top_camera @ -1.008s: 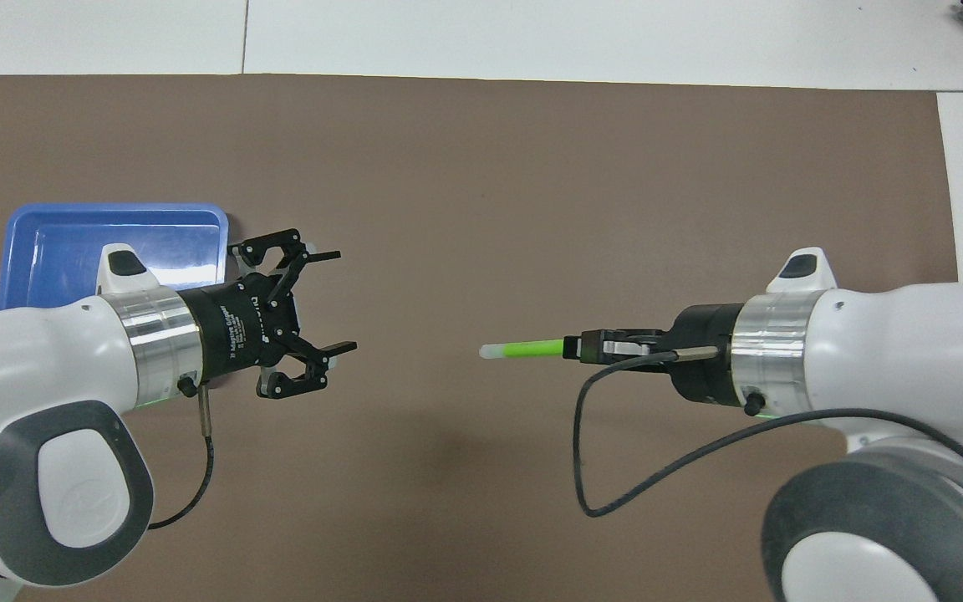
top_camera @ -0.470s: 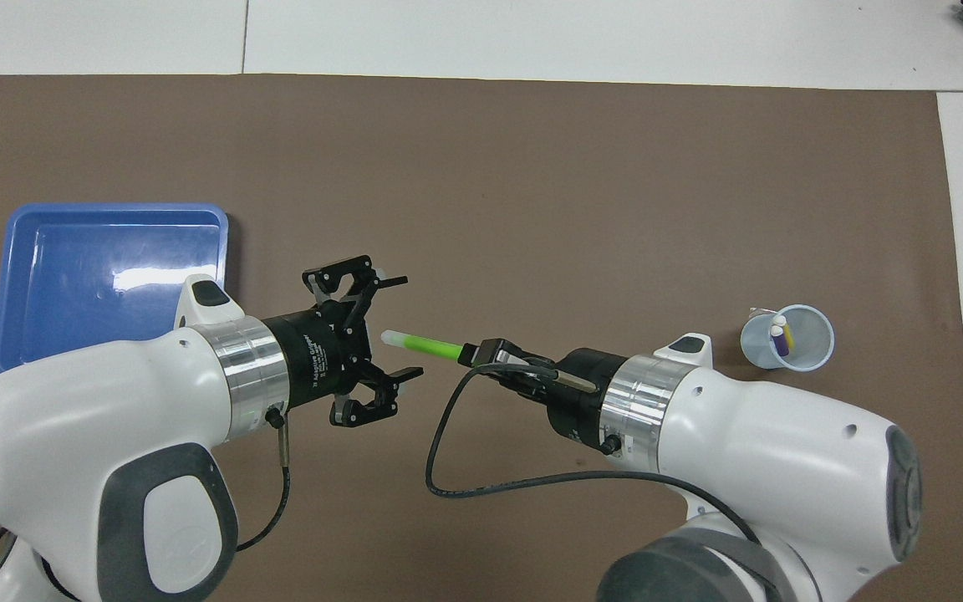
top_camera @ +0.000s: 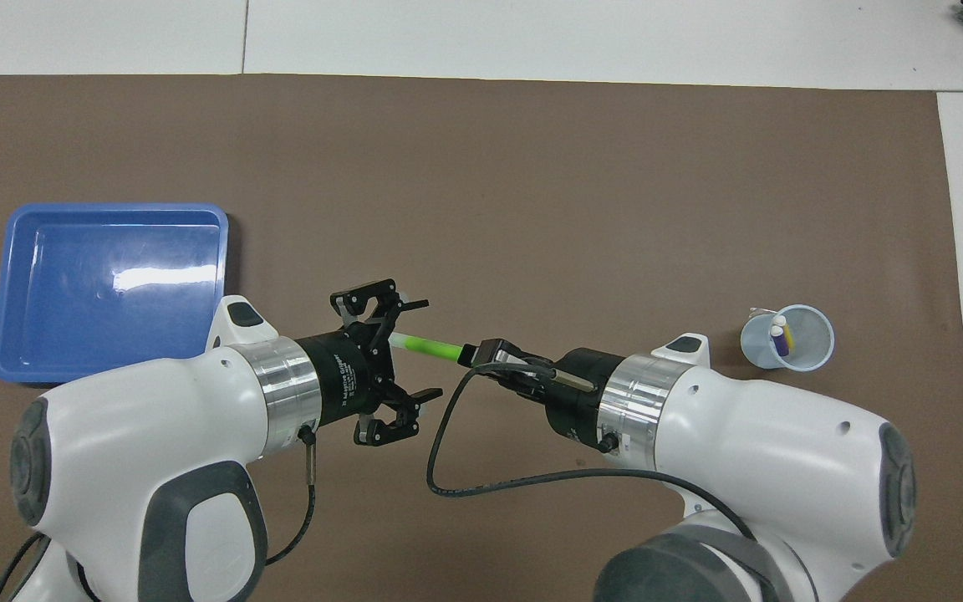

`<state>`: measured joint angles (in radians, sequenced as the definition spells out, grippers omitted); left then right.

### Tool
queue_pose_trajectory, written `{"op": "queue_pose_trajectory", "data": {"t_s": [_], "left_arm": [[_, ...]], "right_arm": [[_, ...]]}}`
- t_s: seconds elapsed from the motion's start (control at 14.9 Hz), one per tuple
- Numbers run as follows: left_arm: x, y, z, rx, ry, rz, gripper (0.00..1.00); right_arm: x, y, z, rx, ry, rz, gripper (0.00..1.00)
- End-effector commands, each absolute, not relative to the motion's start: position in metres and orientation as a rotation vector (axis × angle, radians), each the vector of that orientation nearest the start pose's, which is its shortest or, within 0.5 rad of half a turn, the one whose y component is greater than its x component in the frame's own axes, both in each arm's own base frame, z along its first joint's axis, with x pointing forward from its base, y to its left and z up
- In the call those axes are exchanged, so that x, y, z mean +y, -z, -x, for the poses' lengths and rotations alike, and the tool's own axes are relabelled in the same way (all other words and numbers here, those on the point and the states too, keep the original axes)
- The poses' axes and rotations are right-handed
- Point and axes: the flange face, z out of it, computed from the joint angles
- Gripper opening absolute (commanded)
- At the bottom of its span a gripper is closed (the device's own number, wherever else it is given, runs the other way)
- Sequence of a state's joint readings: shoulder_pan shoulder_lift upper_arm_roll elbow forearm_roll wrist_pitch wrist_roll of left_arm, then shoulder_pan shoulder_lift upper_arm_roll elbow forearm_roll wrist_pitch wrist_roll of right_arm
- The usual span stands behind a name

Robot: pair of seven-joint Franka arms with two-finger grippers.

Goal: Right arm passes pens to left for tray arrangement
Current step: 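Close the left gripper on the green pen held by the right gripper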

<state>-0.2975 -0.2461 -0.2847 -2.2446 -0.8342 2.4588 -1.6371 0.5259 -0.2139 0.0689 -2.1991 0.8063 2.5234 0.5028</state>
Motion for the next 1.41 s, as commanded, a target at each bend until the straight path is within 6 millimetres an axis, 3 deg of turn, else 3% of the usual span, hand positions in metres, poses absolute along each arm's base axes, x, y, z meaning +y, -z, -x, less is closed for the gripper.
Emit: {"op": "queue_pose_trajectory", "data": {"t_s": [0.0, 0.54, 0.74, 0.87, 1.01, 1.21, 1.28, 1.34], "left_arm": [[-0.29, -0.514, -0.419, 1.765, 0.422, -1.69, 0.98], [-0.294, -0.506, -0.408, 1.76, 0.385, -1.69, 0.94], [-0.294, -0.506, -0.408, 1.749, 0.385, -1.705, 0.75], [-0.295, -0.506, -0.408, 1.739, 0.384, -1.719, 0.59], [-0.295, -0.507, -0.408, 1.735, 0.383, -1.722, 0.4], [-0.295, -0.506, -0.407, 1.736, 0.394, -1.733, 0.07], [-0.296, -0.506, -0.405, 1.731, 0.39, -1.748, 0.0], [-0.297, -0.506, -0.405, 1.727, 0.381, -1.76, 0.0]], "right_arm": [[0.291, -0.528, -0.44, 0.515, 0.143, 2.279, 0.0], [0.291, -0.528, -0.44, 0.504, 0.146, 2.282, 0.0], [0.292, -0.531, -0.442, 0.501, 0.153, 2.278, 0.0], [0.296, -0.531, -0.441, 0.387, 0.145, 2.31, 0.0], [0.296, -0.529, -0.436, 0.229, 0.126, 2.349, 0.0], [0.284, -0.527, -0.444, 0.224, 0.131, 2.357, 0.0], [0.284, -0.529, -0.444, 0.224, 0.135, 2.355, 0.0], [0.287, -0.53, -0.443, 0.217, 0.135, 2.354, 0.0]]}}
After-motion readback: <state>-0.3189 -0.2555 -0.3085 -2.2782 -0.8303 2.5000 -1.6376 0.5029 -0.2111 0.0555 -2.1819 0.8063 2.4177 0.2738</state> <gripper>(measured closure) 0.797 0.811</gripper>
